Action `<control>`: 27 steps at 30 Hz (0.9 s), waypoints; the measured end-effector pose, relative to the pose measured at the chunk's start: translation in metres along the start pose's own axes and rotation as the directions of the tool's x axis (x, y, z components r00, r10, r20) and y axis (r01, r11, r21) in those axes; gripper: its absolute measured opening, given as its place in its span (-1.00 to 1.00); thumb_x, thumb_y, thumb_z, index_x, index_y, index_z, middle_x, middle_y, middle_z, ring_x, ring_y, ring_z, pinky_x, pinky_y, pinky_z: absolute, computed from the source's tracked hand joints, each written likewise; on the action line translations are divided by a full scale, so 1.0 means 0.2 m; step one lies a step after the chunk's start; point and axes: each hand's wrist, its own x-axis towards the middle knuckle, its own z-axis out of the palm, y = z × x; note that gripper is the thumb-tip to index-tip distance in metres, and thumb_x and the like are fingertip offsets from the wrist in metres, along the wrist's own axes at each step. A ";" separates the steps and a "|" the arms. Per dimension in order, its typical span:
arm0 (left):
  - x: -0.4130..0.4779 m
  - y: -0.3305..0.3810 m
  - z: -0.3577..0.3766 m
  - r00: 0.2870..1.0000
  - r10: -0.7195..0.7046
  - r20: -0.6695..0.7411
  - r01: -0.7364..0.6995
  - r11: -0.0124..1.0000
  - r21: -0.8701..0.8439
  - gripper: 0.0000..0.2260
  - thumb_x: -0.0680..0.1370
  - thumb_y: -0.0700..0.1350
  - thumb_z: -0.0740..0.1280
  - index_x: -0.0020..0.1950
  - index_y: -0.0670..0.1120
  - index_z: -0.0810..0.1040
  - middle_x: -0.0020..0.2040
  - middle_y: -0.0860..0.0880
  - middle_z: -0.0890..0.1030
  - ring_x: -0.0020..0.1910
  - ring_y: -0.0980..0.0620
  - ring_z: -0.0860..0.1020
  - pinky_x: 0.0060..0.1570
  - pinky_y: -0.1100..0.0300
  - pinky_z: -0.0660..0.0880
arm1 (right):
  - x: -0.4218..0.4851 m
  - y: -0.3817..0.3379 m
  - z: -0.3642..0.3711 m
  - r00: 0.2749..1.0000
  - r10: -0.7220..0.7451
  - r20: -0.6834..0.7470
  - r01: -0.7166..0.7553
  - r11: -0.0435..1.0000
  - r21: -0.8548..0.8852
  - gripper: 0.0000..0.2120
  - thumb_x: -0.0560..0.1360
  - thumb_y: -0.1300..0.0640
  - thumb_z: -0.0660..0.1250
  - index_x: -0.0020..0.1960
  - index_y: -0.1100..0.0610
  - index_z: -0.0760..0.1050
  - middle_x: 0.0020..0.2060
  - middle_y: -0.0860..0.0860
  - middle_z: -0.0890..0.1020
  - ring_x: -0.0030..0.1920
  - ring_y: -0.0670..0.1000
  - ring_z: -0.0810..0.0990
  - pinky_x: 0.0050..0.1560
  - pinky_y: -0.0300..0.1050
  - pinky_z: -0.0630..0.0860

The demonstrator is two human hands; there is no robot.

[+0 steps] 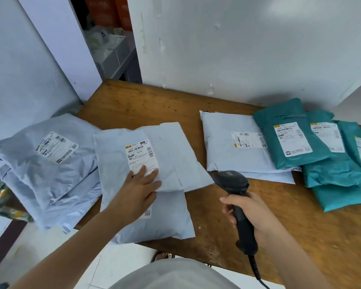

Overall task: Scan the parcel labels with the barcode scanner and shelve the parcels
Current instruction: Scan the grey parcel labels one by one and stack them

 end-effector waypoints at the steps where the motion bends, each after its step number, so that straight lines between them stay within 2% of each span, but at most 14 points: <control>1: -0.07 -0.03 0.03 0.998 -0.014 -0.063 0.010 0.998 -0.061 -0.73 0.46 -0.05 0.14 0.07 0.02 0.54 0.16 -0.11 0.65 0.11 -0.32 0.60 -0.09 -0.22 0.56 | 0.00 0.00 0.01 1.000 -0.002 0.011 0.002 1.000 -0.004 -0.86 0.44 0.25 0.42 -0.07 0.27 0.50 -0.40 0.15 0.58 -0.57 0.01 0.41 -0.50 -0.21 0.39; 3: -0.21 -0.05 0.07 0.989 -0.052 -0.135 0.041 0.996 -0.084 -0.74 0.49 -0.04 0.11 0.13 0.04 0.45 0.23 -0.11 0.61 0.15 -0.31 0.57 -0.08 -0.23 0.57 | 0.02 0.00 0.04 0.999 -0.007 0.035 0.007 1.000 -0.012 -0.87 0.43 0.26 0.42 -0.08 0.27 0.50 -0.41 0.14 0.58 -0.57 0.01 0.41 -0.50 -0.20 0.38; 5: -0.35 -0.02 0.12 0.985 -0.072 -0.157 0.067 0.997 -0.032 -0.77 0.54 -0.04 0.09 0.15 0.05 0.42 0.24 -0.08 0.60 0.16 -0.26 0.59 -0.06 -0.18 0.58 | 0.03 0.00 0.07 0.998 -0.009 0.064 0.011 0.999 -0.031 -0.88 0.43 0.26 0.42 -0.08 0.26 0.50 -0.42 0.12 0.59 -0.57 0.01 0.41 -0.50 -0.20 0.38; 8: -0.48 0.10 0.15 0.991 -0.096 -0.097 0.093 0.995 -0.035 -0.72 0.41 -0.08 0.16 0.11 0.08 0.41 0.22 -0.05 0.62 0.13 -0.19 0.61 -0.06 -0.10 0.59 | 0.04 -0.01 0.10 0.994 -0.017 0.106 0.024 0.997 -0.071 -0.88 0.44 0.25 0.42 -0.08 0.26 0.51 -0.41 0.12 0.59 -0.57 0.01 0.41 -0.48 -0.19 0.39; 10: -0.52 0.15 0.14 0.990 -0.127 -0.067 0.120 0.987 -0.103 -0.71 0.36 -0.08 0.15 0.04 0.11 0.46 0.24 -0.02 0.60 0.20 -0.14 0.59 0.12 -0.01 0.54 | 0.05 -0.01 0.12 0.992 -0.022 0.122 0.034 0.995 -0.092 -0.87 0.44 0.24 0.42 -0.07 0.26 0.51 -0.40 0.13 0.60 -0.57 0.01 0.42 -0.47 -0.18 0.39; 12: -0.54 0.16 0.09 0.984 -0.151 -0.095 0.125 0.964 -0.233 -0.75 0.31 -0.09 0.18 -0.12 0.11 0.57 0.23 0.02 0.60 0.26 -0.06 0.54 0.26 0.10 0.35 | 0.05 -0.02 0.12 0.991 -0.033 0.126 0.046 0.994 -0.103 -0.87 0.43 0.24 0.42 -0.08 0.26 0.51 -0.39 0.14 0.61 -0.57 0.00 0.43 -0.47 -0.19 0.40; 14: -0.48 0.18 0.00 0.966 -0.192 -0.171 0.114 0.915 -0.386 -0.78 0.29 -0.12 0.21 -0.22 0.02 0.64 0.18 0.02 0.63 0.25 0.03 0.52 0.27 0.21 0.31 | 0.04 -0.03 0.10 0.991 -0.042 0.127 0.055 0.993 -0.108 -0.88 0.43 0.24 0.42 -0.10 0.27 0.52 -0.39 0.14 0.61 -0.57 0.01 0.42 -0.46 -0.19 0.40; 17: -0.27 0.23 -0.10 0.919 -0.310 -0.242 0.155 0.851 -0.501 -0.76 0.37 -0.11 0.19 -0.16 -0.05 0.66 0.19 -0.02 0.62 0.18 0.06 0.49 0.15 0.25 0.43 | 0.02 -0.05 0.05 0.993 -0.054 0.108 0.065 0.993 -0.097 -0.90 0.43 0.26 0.41 -0.14 0.28 0.51 -0.40 0.14 0.60 -0.56 0.03 0.42 -0.45 -0.18 0.40; 18: -0.17 0.25 -0.11 0.909 -0.350 -0.227 0.192 0.833 -0.519 -0.76 0.41 -0.09 0.20 -0.10 -0.03 0.65 0.24 -0.02 0.59 0.20 0.04 0.50 0.14 0.19 0.47 | 0.01 -0.05 0.03 0.994 -0.058 0.096 0.066 0.994 -0.085 -0.91 0.43 0.26 0.41 -0.15 0.27 0.51 -0.41 0.14 0.60 -0.56 0.03 0.41 -0.46 -0.18 0.40; 20: 0.06 0.29 -0.12 0.919 -0.359 -0.161 0.242 0.838 -0.489 -0.77 0.49 -0.07 0.25 0.09 -0.01 0.62 0.37 0.00 0.48 0.30 0.01 0.46 0.23 0.12 0.42 | -0.01 -0.05 -0.02 0.996 -0.062 0.065 0.066 0.996 -0.056 -0.92 0.43 0.27 0.41 -0.15 0.25 0.52 -0.40 0.15 0.60 -0.55 0.02 0.42 -0.48 -0.19 0.40; 22: 0.31 0.36 -0.10 0.950 -0.298 -0.091 0.230 0.868 -0.440 -0.72 0.56 -0.06 0.26 0.26 -0.01 0.52 0.46 0.01 0.36 0.37 0.01 0.39 0.33 0.17 0.33 | -0.04 -0.04 -0.09 0.997 -0.074 0.035 0.076 0.997 -0.034 -0.93 0.43 0.27 0.40 -0.17 0.26 0.52 -0.39 0.16 0.59 -0.56 0.01 0.41 -0.49 -0.20 0.40; 24: 0.53 0.45 -0.08 0.963 -0.270 0.006 0.240 0.845 -0.477 -0.67 0.58 -0.05 0.25 0.34 -0.06 0.45 0.43 -0.02 0.36 0.32 0.00 0.43 0.29 0.21 0.36 | -0.08 -0.02 -0.17 0.997 -0.082 -0.005 0.082 0.997 -0.008 -0.92 0.44 0.28 0.39 -0.20 0.25 0.52 -0.39 0.16 0.58 -0.56 0.01 0.40 -0.50 -0.21 0.39; 26: 0.74 0.52 -0.03 0.947 -0.290 0.138 0.314 0.742 -0.592 -0.65 0.56 -0.06 0.29 0.31 -0.16 0.45 0.31 -0.11 0.47 0.21 -0.05 0.50 0.12 0.22 0.42 | -0.12 0.01 -0.26 0.995 -0.073 -0.067 0.075 0.997 0.035 -0.93 0.44 0.28 0.40 -0.19 0.24 0.51 -0.40 0.14 0.58 -0.55 0.02 0.40 -0.50 -0.20 0.38; 27: 0.84 0.54 0.00 0.924 -0.311 0.223 0.378 0.647 -0.662 -0.66 0.55 -0.08 0.31 0.28 -0.20 0.47 0.26 -0.15 0.52 0.18 -0.09 0.52 0.04 0.22 0.43 | -0.14 0.03 -0.31 0.993 -0.065 -0.103 0.071 0.996 0.060 -0.93 0.43 0.28 0.40 -0.18 0.24 0.51 -0.41 0.13 0.58 -0.54 0.03 0.40 -0.49 -0.19 0.38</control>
